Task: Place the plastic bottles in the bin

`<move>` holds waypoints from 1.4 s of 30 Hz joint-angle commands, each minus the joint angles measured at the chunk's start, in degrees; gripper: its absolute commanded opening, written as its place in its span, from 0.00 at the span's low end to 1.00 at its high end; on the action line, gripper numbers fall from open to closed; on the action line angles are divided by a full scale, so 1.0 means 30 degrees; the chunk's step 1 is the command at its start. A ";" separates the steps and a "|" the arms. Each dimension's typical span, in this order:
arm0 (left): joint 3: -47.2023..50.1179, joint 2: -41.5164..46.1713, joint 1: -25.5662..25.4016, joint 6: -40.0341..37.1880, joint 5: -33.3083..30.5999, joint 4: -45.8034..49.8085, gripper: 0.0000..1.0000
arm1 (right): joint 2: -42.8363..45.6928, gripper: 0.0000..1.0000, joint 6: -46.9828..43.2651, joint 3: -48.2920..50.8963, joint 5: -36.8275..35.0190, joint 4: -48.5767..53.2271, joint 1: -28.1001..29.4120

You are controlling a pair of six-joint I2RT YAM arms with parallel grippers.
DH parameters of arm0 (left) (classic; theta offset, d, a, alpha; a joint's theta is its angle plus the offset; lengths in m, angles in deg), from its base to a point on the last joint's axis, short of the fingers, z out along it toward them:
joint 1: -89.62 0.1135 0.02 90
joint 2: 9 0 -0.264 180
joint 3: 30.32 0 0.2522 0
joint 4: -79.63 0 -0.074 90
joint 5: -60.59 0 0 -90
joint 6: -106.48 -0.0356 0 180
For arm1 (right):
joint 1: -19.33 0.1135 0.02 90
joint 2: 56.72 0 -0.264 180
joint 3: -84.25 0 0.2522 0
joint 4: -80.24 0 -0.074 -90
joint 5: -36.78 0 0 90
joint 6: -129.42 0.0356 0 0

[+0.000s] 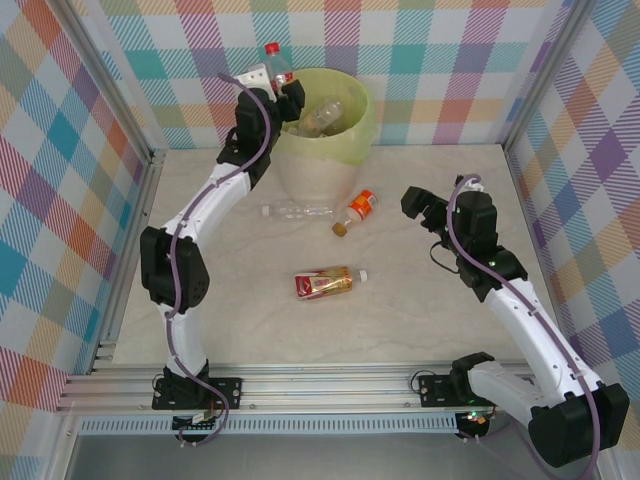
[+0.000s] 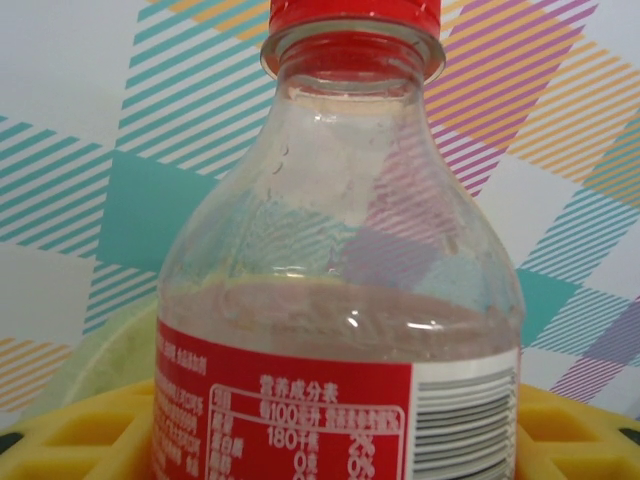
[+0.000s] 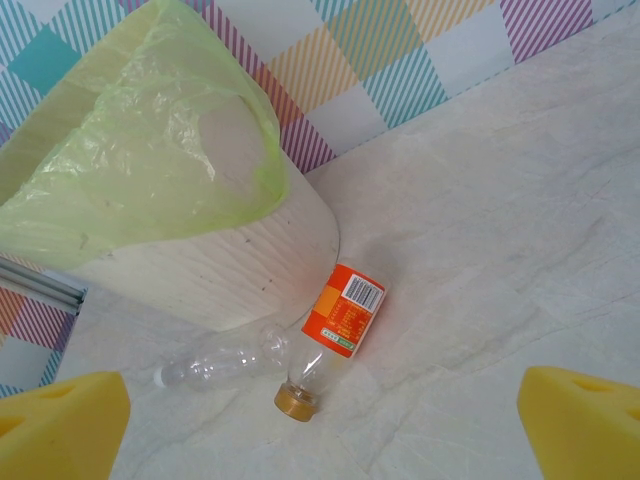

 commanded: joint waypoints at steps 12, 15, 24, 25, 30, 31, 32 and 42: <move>-0.9915 -0.4689 0.0097 0.0507 -0.0515 1.0026 0.84 | -0.0191 1.00 0.0136 0.0133 0.0132 0.0142 -0.0074; -1.1906 -0.5643 0.0097 0.0336 -0.0558 1.1723 0.89 | -0.0298 1.00 0.0121 0.0133 0.0196 0.0109 -0.0092; -2.3643 -1.0717 -0.0581 -0.0943 -0.0408 1.8218 1.00 | -0.0785 1.00 0.0130 0.0104 0.0331 -0.0081 -0.0095; -2.3590 -1.0635 -0.0603 -0.0761 -0.0422 1.8256 1.00 | -0.0821 1.00 0.0139 0.0104 0.0351 -0.0071 -0.0094; -2.1730 -0.9322 -0.0526 -0.0522 0.0556 1.7890 1.00 | -0.0951 1.00 -0.0161 0.0102 0.0327 -0.0048 -0.0098; -2.1145 -0.8958 -0.0482 -0.0372 0.0678 1.7814 1.00 | -0.1007 1.00 -0.0206 0.0126 0.0265 -0.0061 -0.0099; -2.0486 -0.8523 -0.0434 -0.0239 0.0896 1.7708 1.00 | -0.1096 1.00 -0.0311 0.0175 0.0232 -0.0107 -0.0106; -1.4010 -0.3946 -0.0401 0.0965 0.4392 1.5818 1.00 | -0.3563 1.00 -0.0757 -0.0156 0.1205 0.0022 -0.0114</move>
